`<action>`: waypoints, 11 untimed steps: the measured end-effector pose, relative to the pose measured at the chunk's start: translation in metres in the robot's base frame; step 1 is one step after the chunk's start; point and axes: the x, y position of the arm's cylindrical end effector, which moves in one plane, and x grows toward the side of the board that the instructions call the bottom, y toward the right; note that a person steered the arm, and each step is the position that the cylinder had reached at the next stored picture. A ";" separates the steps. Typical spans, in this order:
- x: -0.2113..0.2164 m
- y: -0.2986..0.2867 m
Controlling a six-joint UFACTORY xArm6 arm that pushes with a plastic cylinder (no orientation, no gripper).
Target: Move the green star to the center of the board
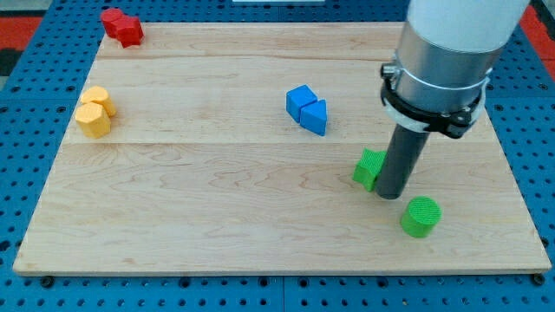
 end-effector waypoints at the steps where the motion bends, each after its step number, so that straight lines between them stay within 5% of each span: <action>1: -0.013 -0.004; 3: -0.032 0.017; 8: -0.066 -0.069; 10: -0.023 -0.071; 11: 0.032 -0.072</action>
